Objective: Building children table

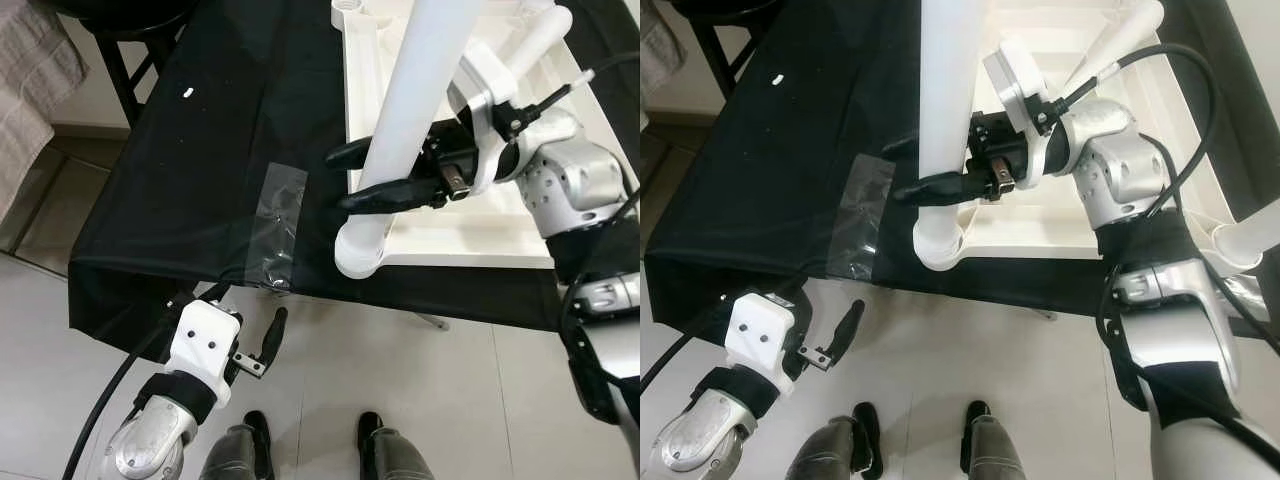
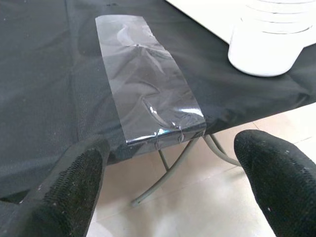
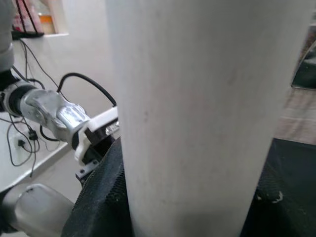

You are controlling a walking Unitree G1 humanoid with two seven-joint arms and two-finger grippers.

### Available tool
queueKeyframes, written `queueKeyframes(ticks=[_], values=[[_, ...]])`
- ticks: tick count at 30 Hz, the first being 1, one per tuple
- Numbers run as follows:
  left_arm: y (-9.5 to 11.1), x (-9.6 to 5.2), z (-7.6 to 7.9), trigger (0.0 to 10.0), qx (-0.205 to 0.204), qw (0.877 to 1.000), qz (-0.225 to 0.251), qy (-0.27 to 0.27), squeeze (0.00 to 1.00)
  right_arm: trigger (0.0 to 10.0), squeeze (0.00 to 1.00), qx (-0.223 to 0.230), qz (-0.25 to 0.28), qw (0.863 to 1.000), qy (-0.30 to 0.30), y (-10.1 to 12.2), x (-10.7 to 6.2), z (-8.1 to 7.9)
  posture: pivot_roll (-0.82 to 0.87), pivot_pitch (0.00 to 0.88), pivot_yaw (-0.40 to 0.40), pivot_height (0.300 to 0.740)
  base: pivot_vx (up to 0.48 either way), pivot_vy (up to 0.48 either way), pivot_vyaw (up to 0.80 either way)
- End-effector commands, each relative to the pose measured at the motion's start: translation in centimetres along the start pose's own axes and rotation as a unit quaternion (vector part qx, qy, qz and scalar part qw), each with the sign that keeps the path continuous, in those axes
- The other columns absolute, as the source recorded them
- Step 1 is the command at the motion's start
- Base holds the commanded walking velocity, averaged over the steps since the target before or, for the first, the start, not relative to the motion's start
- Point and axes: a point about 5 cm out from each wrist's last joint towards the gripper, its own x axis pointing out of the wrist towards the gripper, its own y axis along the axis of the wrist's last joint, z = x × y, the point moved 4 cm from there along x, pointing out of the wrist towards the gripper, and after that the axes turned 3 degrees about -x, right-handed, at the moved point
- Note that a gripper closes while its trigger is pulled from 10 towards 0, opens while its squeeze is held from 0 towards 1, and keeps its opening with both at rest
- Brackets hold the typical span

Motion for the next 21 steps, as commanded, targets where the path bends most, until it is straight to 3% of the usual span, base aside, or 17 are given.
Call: queueKeyframes(ticks=[1,11,21], values=[[-0.7,-0.3,0.1,10.0,0.0,1.0,-0.012,0.003,0.0,10.0,0.0,0.023,-0.036,0.999,0.004,-1.8,-0.1,-0.3,-0.01,0.403,-0.008,0.74,0.0,0.0,0.0],[-0.6,-0.4,0.0,10.0,0.001,1.0,-0.009,0.004,0.0,10.0,0.0,0.015,-0.045,0.999,0.004,-2.0,0.1,0.0,-0.01,0.405,-0.008,0.74,0.0,0.0,0.0],[-0.6,-0.3,0.1,10.0,0.001,1.0,-0.007,0.003,0.0,10.0,0.0,-0.01,-0.067,0.997,0.047,-2.7,1.7,-1.1,-0.01,0.409,-0.013,0.74,0.0,0.0,0.0]])
